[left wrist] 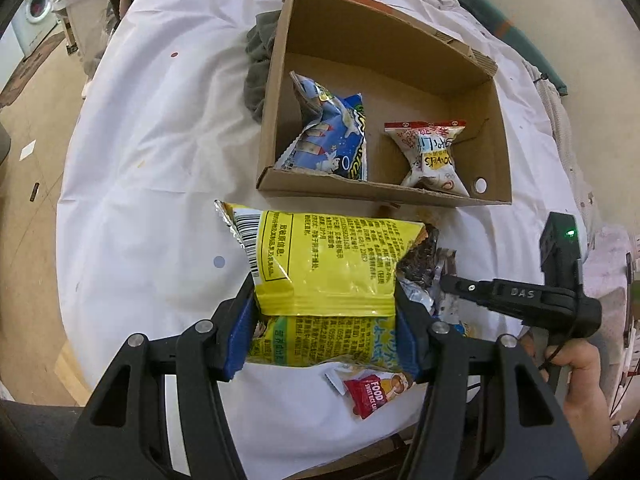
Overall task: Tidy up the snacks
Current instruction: 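Grasp the brown-wrapped wafer bar with the right gripper, then carry the yellow bag and wafer bar into the box and open both grippers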
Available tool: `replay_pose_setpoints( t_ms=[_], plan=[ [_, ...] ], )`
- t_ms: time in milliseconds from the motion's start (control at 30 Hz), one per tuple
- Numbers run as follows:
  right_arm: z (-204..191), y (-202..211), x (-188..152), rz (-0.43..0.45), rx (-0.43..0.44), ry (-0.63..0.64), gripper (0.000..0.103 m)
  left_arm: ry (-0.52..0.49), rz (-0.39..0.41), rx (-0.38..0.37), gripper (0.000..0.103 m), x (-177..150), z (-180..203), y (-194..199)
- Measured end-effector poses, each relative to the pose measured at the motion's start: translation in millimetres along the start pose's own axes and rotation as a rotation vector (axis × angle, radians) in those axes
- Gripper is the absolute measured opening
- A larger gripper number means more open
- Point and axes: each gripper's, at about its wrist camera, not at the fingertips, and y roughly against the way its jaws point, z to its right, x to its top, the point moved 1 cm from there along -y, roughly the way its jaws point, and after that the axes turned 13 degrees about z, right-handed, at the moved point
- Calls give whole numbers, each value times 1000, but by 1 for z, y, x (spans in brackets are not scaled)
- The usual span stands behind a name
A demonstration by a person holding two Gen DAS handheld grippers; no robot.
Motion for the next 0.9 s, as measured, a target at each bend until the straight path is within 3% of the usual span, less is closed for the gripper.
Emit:
replay_pose_setpoints(
  t_ms=[233, 467, 667, 900],
  plan=[
    [-9, 40, 6, 167, -5, 70, 15, -12, 23, 30, 56, 0, 0, 2],
    [-20, 82, 12, 318, 148, 96, 15, -25, 49, 83, 56, -1, -5, 1],
    [-48, 112, 9, 431, 315, 176, 15, -48, 137, 103, 56, 2, -4, 16],
    [-69, 128, 5, 483, 366, 236, 15, -119, 207, 149, 56, -4, 4, 28]
  ],
)
